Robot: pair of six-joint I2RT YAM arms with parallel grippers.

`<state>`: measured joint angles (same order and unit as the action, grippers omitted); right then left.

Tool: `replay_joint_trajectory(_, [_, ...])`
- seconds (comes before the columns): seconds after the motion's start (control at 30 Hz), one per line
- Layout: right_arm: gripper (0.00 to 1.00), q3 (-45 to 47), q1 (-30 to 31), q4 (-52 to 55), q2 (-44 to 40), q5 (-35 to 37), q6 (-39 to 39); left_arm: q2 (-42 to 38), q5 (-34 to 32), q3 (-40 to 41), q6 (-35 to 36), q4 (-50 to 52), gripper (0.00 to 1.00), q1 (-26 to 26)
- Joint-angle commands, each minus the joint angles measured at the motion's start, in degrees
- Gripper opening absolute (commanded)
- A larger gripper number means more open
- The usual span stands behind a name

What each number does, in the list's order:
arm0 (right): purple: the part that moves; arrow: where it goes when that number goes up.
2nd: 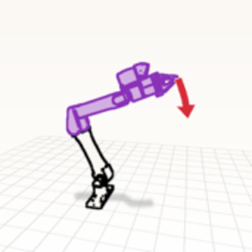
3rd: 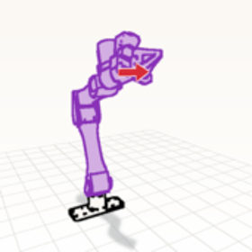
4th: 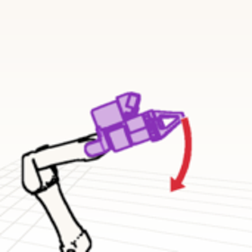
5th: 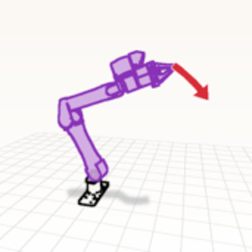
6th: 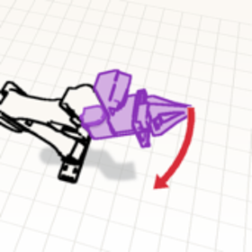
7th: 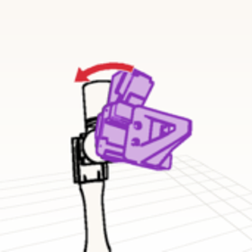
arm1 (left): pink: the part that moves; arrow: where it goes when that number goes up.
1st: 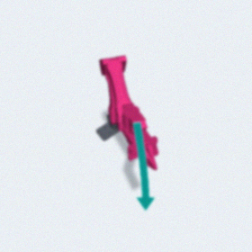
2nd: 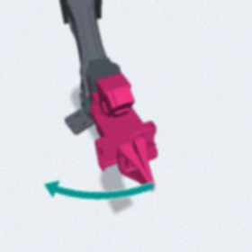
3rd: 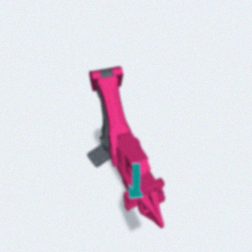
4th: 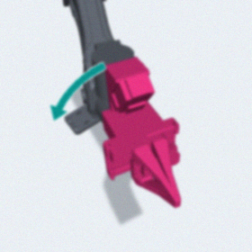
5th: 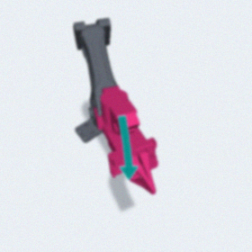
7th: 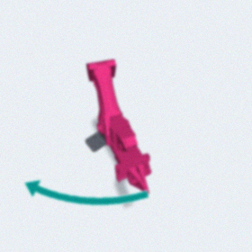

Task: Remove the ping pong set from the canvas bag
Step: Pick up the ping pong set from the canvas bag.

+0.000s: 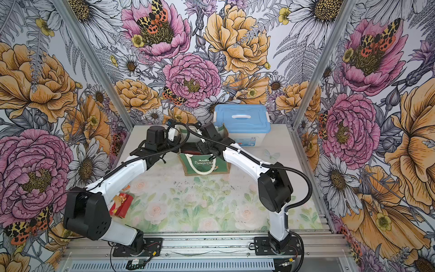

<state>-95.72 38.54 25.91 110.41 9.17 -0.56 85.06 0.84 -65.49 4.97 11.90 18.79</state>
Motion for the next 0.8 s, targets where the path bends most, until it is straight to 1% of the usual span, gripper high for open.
replay_joint_trajectory(0.0, [0.76, -1.24, -0.38, -0.11, 3.19, 1.08, -0.50, -1.36, 0.38, 2.71, 1.03, 2.89, 0.20, 0.81])
replay_joint_trajectory(0.23, [0.73, -5.66, -1.14, 1.77, 8.56, 5.24, -0.50, -3.75, 1.21, 6.11, 2.45, 1.07, 0.20, 0.77])
replay_joint_trajectory(0.43, [0.60, -6.28, -1.51, 1.71, 9.77, 3.38, -0.25, -4.11, 1.67, 7.47, 2.42, 0.36, 0.20, 0.55])
replay_joint_trajectory(0.5, [0.53, -6.01, -1.54, 1.74, 9.75, 2.42, -0.71, -3.98, 1.63, 7.51, 2.28, 0.11, 0.20, 0.30])
replay_joint_trajectory(0.57, [0.44, -5.90, -1.52, 1.61, 9.50, 1.70, -1.42, -3.62, 2.03, 7.21, 1.71, 0.05, 0.20, -0.21])
replay_joint_trajectory(0.63, [0.31, -5.89, -1.54, 1.64, 8.74, 1.18, -2.06, -2.72, 2.90, 6.13, 0.76, 0.47, 0.20, -0.89])
replay_joint_trajectory(0.77, [0.09, -6.32, -1.63, 1.45, 6.11, 0.87, -3.58, -0.17, 3.51, 3.17, -0.65, 2.19, 0.20, -1.61])
